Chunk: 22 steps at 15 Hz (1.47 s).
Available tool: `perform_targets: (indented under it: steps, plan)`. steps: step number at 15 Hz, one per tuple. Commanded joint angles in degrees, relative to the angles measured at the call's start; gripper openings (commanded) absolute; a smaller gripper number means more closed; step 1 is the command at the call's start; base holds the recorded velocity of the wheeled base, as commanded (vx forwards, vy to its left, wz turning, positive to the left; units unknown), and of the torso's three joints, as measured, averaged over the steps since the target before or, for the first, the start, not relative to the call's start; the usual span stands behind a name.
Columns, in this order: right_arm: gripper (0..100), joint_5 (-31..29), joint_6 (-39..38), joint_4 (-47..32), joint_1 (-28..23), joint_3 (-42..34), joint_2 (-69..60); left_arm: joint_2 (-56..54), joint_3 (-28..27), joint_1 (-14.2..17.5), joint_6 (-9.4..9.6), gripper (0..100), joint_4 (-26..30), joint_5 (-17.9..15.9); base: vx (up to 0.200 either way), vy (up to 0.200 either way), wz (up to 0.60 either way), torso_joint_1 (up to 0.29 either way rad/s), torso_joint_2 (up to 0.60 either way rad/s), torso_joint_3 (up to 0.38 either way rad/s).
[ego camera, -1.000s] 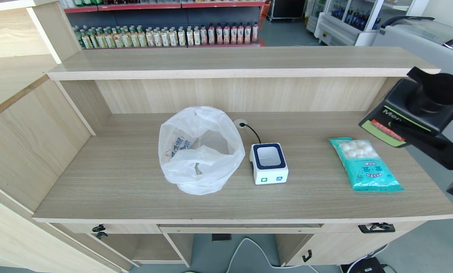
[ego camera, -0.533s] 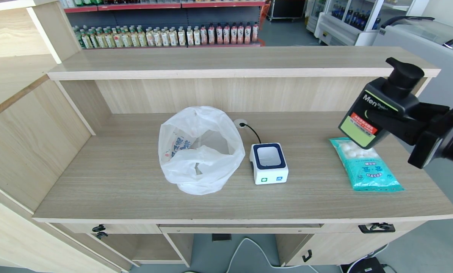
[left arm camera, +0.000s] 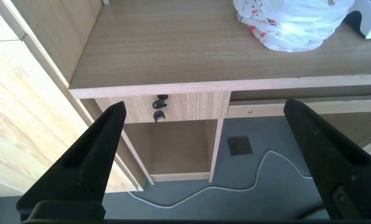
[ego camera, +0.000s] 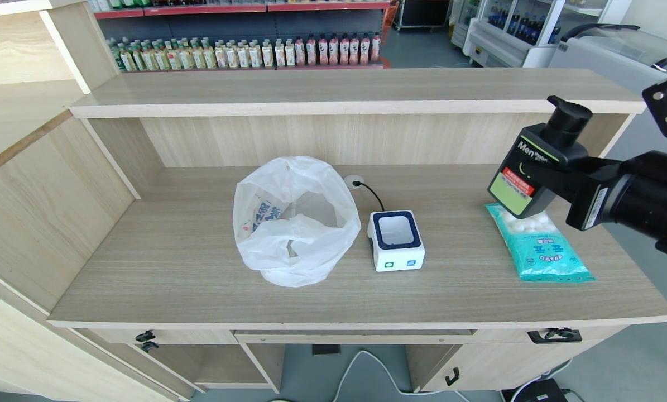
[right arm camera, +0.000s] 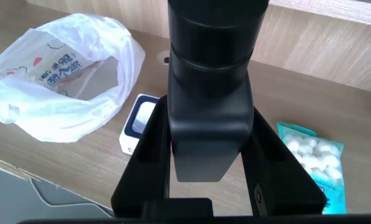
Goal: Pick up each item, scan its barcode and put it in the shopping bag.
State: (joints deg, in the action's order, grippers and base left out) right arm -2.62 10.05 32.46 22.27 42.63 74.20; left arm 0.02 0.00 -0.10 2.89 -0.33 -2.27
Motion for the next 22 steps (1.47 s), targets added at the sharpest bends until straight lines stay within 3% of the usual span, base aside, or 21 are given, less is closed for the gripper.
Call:
perform_targets:
  steps: [1,10,13,15,18,22]
  plan:
    - [0,-0.02,-0.38,0.06,-0.04,0.08,1.38,-0.02,0.0,0.01,0.01,100,-0.02,-0.02,0.0,0.0,0.0,0.0,0.0,0.0]
    - [0,1.48,-3.63,3.04,0.05,1.93,4.72,-0.02,0.0,0.01,0.01,100,-0.02,-0.02,0.0,0.0,0.53,0.003,0.0,0.002]
    - [0,9.74,-8.46,5.15,-2.85,1.4,6.04,-0.02,0.0,0.01,0.01,100,-0.02,-0.02,0.0,0.0,0.2,0.002,0.0,0.002]
    - [0,12.64,-9.61,13.59,-5.49,-0.44,10.0,-0.02,0.0,0.1,0.01,100,-0.02,-0.02,0.0,0.0,0.0,0.0,0.0,0.0]
    - [0,22.48,-14.44,26.95,-12.69,-4.22,15.62,-0.02,0.0,0.01,0.01,100,-0.02,-0.02,0.0,0.0,0.0,0.0,0.0,0.0]
    - [0,24.24,-25.51,26.86,-15.94,-3.08,17.73,-0.02,0.0,0.01,0.01,100,-0.02,-0.02,0.0,0.0,0.0,0.0,0.0,0.0]
